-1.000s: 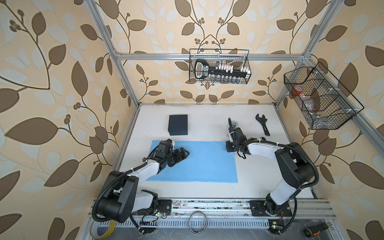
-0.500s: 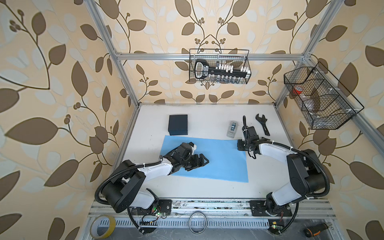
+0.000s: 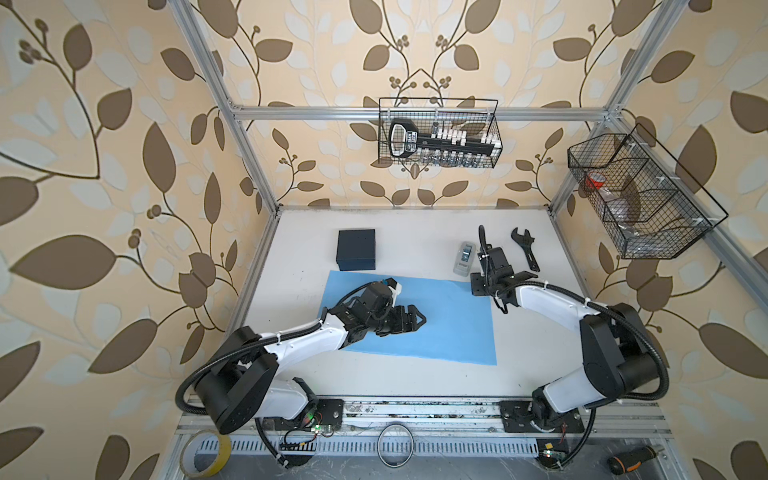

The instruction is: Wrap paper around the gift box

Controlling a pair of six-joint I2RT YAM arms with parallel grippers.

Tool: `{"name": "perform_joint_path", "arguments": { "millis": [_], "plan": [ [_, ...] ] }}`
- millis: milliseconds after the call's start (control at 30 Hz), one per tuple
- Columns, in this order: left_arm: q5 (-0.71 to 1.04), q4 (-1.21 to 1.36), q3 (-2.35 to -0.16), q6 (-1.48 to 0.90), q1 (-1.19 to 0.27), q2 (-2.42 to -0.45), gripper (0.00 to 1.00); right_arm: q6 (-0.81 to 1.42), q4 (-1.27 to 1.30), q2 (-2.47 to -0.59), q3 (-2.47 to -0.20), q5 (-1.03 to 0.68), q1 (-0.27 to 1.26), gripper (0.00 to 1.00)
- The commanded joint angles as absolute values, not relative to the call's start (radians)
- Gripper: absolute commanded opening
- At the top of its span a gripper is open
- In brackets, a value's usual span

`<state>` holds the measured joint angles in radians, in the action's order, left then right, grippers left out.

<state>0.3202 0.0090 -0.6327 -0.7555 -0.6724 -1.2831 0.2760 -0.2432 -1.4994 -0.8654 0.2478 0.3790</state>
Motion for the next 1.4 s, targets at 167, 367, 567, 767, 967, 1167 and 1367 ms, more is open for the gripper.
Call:
{"name": "perform_joint_path", "arguments": {
  "millis": [167, 367, 567, 767, 967, 1167, 1367],
  "plan": [
    [0.146, -0.110, -0.666, -0.674, -0.417, -1.287, 0.92, 0.404, -0.094, -1.397, -0.679, 0.042, 0.506, 0.67],
    [0.165, -0.104, -0.623, -0.654, -0.413, -1.340, 0.87, 0.419, -0.068, -1.413, -0.607, 0.009, 0.451, 0.69],
    [0.257, -0.061, -0.491, -0.678, -0.429, -1.298, 0.80, 0.442, -0.014, -1.445, -0.579, -0.026, 0.390, 0.70],
    [0.288, -0.040, -0.391, -0.751, -0.531, -1.214, 0.77, 0.437, 0.002, -1.515, -0.614, -0.043, 0.314, 0.69],
    [0.253, -0.085, -0.425, -0.763, -0.610, -1.151, 0.80, 0.401, -0.028, -1.541, -0.692, -0.043, 0.296, 0.69],
    [0.065, -0.227, -0.612, -0.609, -0.550, -1.129, 0.89, 0.408, -0.043, -1.443, -0.653, -0.008, 0.323, 0.69],
    [0.055, -0.176, -0.744, -0.592, -0.351, -1.184, 0.94, 0.455, 0.083, -1.314, -0.638, -0.028, 0.456, 0.74]
  ]
}}
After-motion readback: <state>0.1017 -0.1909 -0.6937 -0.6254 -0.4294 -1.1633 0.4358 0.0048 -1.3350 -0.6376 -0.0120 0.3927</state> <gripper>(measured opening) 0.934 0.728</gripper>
